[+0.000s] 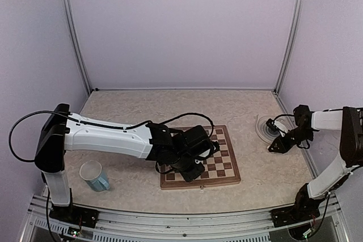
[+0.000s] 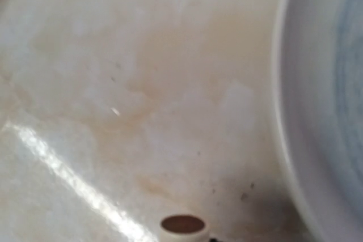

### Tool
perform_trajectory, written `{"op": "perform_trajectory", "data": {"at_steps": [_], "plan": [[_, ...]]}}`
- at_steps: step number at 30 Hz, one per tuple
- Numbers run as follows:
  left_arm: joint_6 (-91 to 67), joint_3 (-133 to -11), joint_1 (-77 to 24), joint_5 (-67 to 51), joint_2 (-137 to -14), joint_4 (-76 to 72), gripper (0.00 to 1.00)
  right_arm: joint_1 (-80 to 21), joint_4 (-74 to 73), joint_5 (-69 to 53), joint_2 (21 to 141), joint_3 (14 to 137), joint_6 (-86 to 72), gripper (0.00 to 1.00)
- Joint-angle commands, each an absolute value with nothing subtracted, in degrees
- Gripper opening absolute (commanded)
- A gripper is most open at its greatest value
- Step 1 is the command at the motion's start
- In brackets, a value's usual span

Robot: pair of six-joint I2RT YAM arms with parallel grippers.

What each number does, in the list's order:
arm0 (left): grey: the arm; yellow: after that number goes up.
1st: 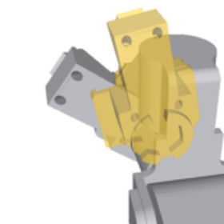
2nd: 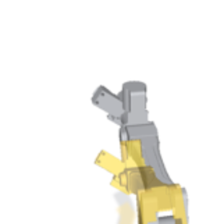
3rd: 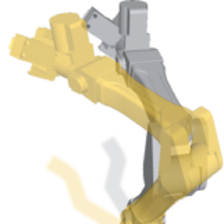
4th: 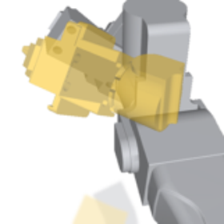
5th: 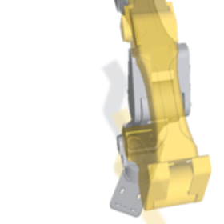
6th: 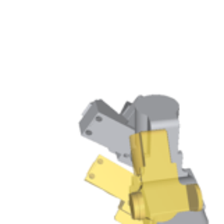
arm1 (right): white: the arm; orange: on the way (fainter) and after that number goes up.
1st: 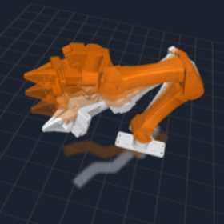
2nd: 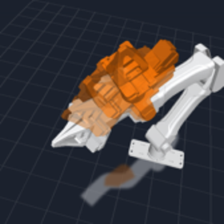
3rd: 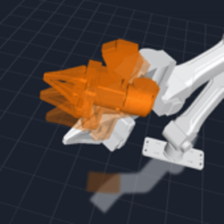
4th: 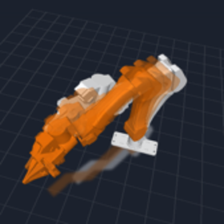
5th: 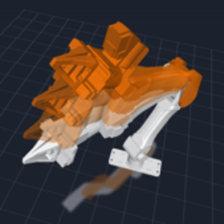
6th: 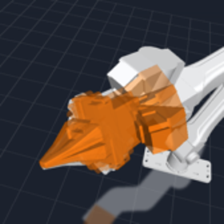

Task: Set up the chess pieces on the board
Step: Place the king at e1.

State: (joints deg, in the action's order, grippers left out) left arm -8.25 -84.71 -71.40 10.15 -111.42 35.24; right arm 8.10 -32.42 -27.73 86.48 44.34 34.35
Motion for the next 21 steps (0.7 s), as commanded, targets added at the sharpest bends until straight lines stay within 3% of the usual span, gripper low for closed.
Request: {"op": "perform_trajectory", "data": {"at_steps": [1,21], "plan": [[-7.1,-86.9,-71.8,11.3,-112.9,38.2,0.04,7.5,-31.1,-30.1,84.8,43.7,33.7,0.00],[-5.1,-93.8,-72.5,11.1,-118.3,39.7,0.05,7.4,-30.9,-31.1,86.2,43.6,34.0,0.01]]}}
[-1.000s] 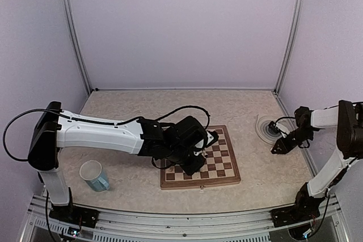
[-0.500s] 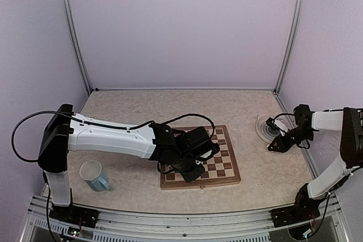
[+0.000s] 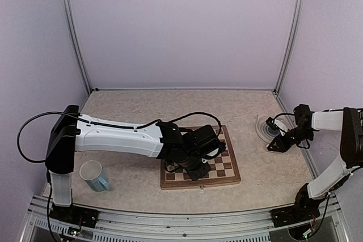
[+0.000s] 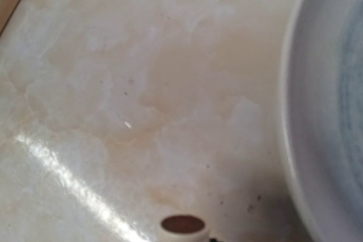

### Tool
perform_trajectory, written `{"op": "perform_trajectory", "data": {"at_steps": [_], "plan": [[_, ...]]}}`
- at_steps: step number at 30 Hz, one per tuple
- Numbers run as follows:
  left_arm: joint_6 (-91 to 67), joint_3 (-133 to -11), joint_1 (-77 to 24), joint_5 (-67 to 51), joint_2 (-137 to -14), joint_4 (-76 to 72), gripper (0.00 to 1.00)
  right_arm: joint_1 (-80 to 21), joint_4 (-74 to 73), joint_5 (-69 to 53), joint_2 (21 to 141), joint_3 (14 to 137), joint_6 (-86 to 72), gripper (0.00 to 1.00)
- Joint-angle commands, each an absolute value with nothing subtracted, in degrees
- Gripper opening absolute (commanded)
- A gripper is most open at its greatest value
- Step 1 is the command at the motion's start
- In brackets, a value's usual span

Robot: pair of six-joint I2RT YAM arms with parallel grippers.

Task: Set up the chess pieces on the board
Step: Place the king at e1.

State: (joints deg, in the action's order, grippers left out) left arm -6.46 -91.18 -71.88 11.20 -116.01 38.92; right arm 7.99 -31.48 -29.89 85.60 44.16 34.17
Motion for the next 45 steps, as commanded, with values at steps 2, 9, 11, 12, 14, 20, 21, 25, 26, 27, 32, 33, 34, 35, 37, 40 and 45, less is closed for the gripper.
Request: {"op": "perform_trajectory", "data": {"at_steps": [2,9,11,12,14,20,21,25,26,27,32,33,34,35,37,40,45], "plan": [[-4.9,-94.6,-72.6,10.9,-118.8,39.8,0.06,7.4,-31.0,-31.2,86.2,43.6,34.1,0.01],[-4.6,-96.2,-72.6,10.8,-120.3,40.7,0.12,7.5,-30.9,-31.4,86.5,43.6,34.1,0.01],[-4.7,-96.2,-72.7,11.2,-120.5,40.9,0.19,7.5,-30.8,-31.5,86.7,43.7,34.1,0.01],[-4.7,-96.2,-72.7,11.2,-120.6,40.9,0.23,7.4,-30.9,-31.5,86.7,43.6,34.1,0.01],[-4.9,-96.2,-72.8,11.4,-120.6,40.8,0.29,7.5,-30.8,-31.5,86.7,43.7,34.1,0.01],[-5.0,-96.2,-73.1,11.5,-120.1,39.8,0.45,7.5,-30.9,-31.6,86.6,43.6,34.1,0.01],[-5.1,-96.2,-73.1,11.4,-119.8,39.5,0.46,7.5,-30.9,-31.6,86.6,43.7,34.1,0.01],[-5.4,-95.8,-73.1,11.9,-117.6,37.9,0.53,7.4,-31.3,-31.9,85.5,44.0,34.3,0.01],[-5.4,-95.4,-73.1,12.2,-116.2,36.9,0.54,7.4,-31.4,-32.3,84.9,44.2,34.5,0.01],[-5.5,-94.8,-73.0,12.3,-114.9,35.6,0.55,7.4,-31.8,-33.2,84.2,44.5,34.9,0.01],[-8.9,-86.4,-69.6,11.3,-102.4,21.5,0.58,3.2,-36.4,-40.5,79.9,48.1,36.3,0.01],[-10.5,-84.3,-68.3,10.1,-99.9,18.1,0.59,1.6,-37.7,-41.8,79.0,49.2,36.8,0.02],[-12.6,-82.7,-67.0,8.6,-98.3,15.4,0.60,-0.7,-38.9,-42.7,78.1,50.2,37.4,0.02],[-14.8,-81.3,-65.5,6.9,-96.3,13.2,0.60,-3.6,-39.8,-43.1,77.1,51.3,37.7,0.03],[-19.4,-79.7,-62.9,2.8,-94.8,10.1,0.60,-9.1,-40.7,-42.5,75.2,53.1,38.2,0.03],[-24.0,-78.5,-60.3,-4.1,-94.8,7.2,0.58,-17.3,-41.4,-40.5,73.4,56.3,38.5,0.03],[-28.3,-78.7,-59.3,-14.1,-98.0,5.0,0.55,-26.3,-41.0,-37.6,74.7,63.1,37.5,0.04]]}}
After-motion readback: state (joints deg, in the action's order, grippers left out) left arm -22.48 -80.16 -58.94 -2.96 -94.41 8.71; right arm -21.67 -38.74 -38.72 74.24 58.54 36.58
